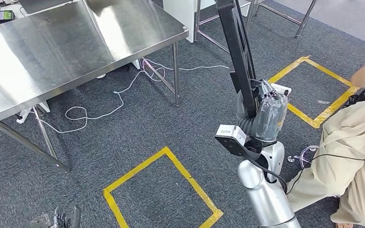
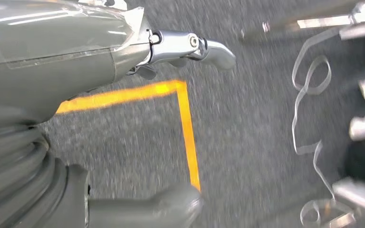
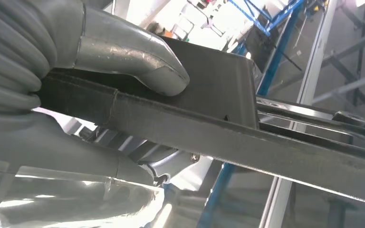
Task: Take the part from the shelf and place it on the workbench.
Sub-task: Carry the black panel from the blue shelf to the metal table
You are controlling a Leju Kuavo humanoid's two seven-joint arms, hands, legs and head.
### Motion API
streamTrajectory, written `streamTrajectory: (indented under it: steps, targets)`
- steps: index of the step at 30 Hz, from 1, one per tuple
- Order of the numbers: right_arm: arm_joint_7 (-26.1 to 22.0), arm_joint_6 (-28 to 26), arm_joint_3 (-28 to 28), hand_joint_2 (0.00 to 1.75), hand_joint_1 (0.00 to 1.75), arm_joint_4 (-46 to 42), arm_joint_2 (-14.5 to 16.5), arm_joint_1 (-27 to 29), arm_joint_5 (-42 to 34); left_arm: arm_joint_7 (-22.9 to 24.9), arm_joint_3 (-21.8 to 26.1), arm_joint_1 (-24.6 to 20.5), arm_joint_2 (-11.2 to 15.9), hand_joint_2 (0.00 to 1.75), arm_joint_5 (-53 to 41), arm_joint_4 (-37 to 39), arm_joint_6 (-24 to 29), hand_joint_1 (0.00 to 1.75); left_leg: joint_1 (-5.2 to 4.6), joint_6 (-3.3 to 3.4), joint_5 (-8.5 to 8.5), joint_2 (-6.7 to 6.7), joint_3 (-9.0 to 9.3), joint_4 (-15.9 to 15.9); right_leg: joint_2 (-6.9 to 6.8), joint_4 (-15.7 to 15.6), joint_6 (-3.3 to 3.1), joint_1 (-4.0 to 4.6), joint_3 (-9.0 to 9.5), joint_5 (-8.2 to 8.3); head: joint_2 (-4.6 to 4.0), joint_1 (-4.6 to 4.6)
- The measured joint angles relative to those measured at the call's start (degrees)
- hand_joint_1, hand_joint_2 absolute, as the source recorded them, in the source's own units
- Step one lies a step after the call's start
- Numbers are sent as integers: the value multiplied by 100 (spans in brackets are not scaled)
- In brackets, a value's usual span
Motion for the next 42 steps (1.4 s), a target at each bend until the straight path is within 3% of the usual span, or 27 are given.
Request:
streamTrajectory:
  steps: [2,3,6,7,8,10,11,13,17,19,21,22,23,25,27,28,32,34,36,37,38,39,41,42]
  targets:
    - [0,0,3,175,175,-5,-7,-12,-3,-1,1,6,-5,175,2,1,4,0,27,2,24,-15,124,-141,-17,127,26,11,-54,-59,-1,-3]
    - [0,0,4,175,175,-8,-12,-20,-4,0,1,5,-8,175,2,2,5,0,48,1,32,-19,193,-205,-19,348,30,15,-172,-136,-1,0]
    - [-1,-1,9,175,175,1,-33,-6,-9,2,1,3,-20,175,-1,7,7,0,56,10,-27,-46,284,-233,-15,1361,57,-26,-815,-405,-1,9]
    - [-1,-1,10,175,175,7,-44,10,-12,2,1,8,-25,175,-2,9,8,0,59,0,-58,-61,313,-229,-15,1502,103,-44,-959,-381,-1,9]
    - [-1,-1,11,175,175,14,-54,22,-16,2,1,13,-27,175,-3,11,9,0,65,-20,-93,-77,345,-221,-16,1426,170,-65,-992,-261,-1,10]
    - [-3,1,13,175,175,21,-65,28,-30,2,1,19,-31,175,-1,16,13,0,81,-86,-189,-105,411,-167,-24,672,314,-123,-736,181,-2,13]
    - [-7,1,16,175,175,27,-66,26,-40,2,1,19,-30,175,2,16,15,0,77,-128,-246,-116,421,-126,-27,325,340,-137,-577,349,-2,18]
    - [-21,1,21,175,175,42,-64,21,-62,3,2,23,-28,175,8,16,26,0,67,-203,-325,-126,418,-66,-23,30,267,-134,-439,464,-1,5]
    - [-54,2,28,175,175,68,-50,-22,-85,2,2,35,-33,175,19,14,57,0,105,-321,-445,-103,391,68,-10,27,62,-151,-388,406,0,-32]
    - [-66,3,37,175,175,80,-44,-57,-86,2,2,34,-33,175,20,14,66,0,132,-385,-673,-75,137,587,-14,18,-17,-165,-328,367,-1,-52]
    - [-72,4,44,175,175,105,-43,-72,-87,2,2,54,-31,175,20,16,68,0,159,-429,-904,-66,-313,1308,-17,19,-63,-153,-290,326,-1,-62]
    - [-74,4,45,175,175,121,-43,-72,-87,2,3,69,-31,175,21,17,68,0,173,-442,-916,-64,-486,1522,-15,19,-72,-149,-269,303,-1,-62]
    - [-75,4,45,175,175,132,-43,-70,-87,2,3,82,-32,175,21,17,68,0,186,-448,-813,-59,-553,1521,-11,19,-68,-147,-240,278,0,-63]
    - [-75,4,45,175,175,144,-42,-71,-88,2,4,92,-31,175,21,17,69,0,207,-441,-352,-41,-357,926,-6,19,-36,-154,-149,214,0,-62]
    - [-75,5,45,175,175,145,-36,-82,-88,2,4,89,-30,175,21,17,70,0,192,-419,-42,-35,-52,244,-4,13,25,-130,-72,147,0,-62]
    - [-75,5,46,175,175,145,-31,-92,-87,2,4,88,-30,175,21,17,70,0,175,-394,-6,-40,30,75,-4,8,60,-115,-54,121,-1,-63]
    - [-78,5,46,175,175,145,-15,-116,-89,1,3,91,-33,175,25,15,71,0,129,-221,-67,-63,132,-26,-20,29,189,-94,-42,35,-1,-60]
    - [-80,4,46,175,175,146,-13,-131,-89,-1,4,88,-34,175,30,13,72,0,136,-121,-80,-64,235,-90,-30,504,164,-78,-277,-147,-2,-46]
    - [-81,4,47,175,175,153,-16,-123,-89,-1,5,85,-32,175,32,13,71,0,108,-53,-134,-65,293,-93,-28,1296,110,-76,-751,-384,-1,-41]
    - [-81,4,46,175,175,160,-21,-110,-90,-1,5,89,-33,175,32,14,72,0,95,-38,-164,-74,322,-92,-27,1572,111,-72,-958,-425,-1,-41]
    - [-81,5,46,175,175,167,-26,-101,-90,-1,5,95,-36,175,32,14,72,0,80,-32,-197,-87,358,-91,-27,1642,134,-66,-1067,-371,-1,-41]
    - [-81,5,45,175,175,172,-32,-96,-90,-1,5,99,-39,175,32,15,72,0,67,-34,-232,-102,402,-89,-26,1478,169,-58,-1054,-216,-1,-41]
    - [-81,5,46,175,175,177,-38,-102,-90,-1,5,100,-45,175,32,16,74,0,40,-55,-316,-128,499,-86,-27,682,210,-35,-778,241,-1,-39]
    - [-84,5,46,175,175,179,-40,-107,-95,1,5,97,-45,175,32,17,77,0,19,-76,-362,-137,534,-78,-24,326,194,-14,-625,418,0,-41]
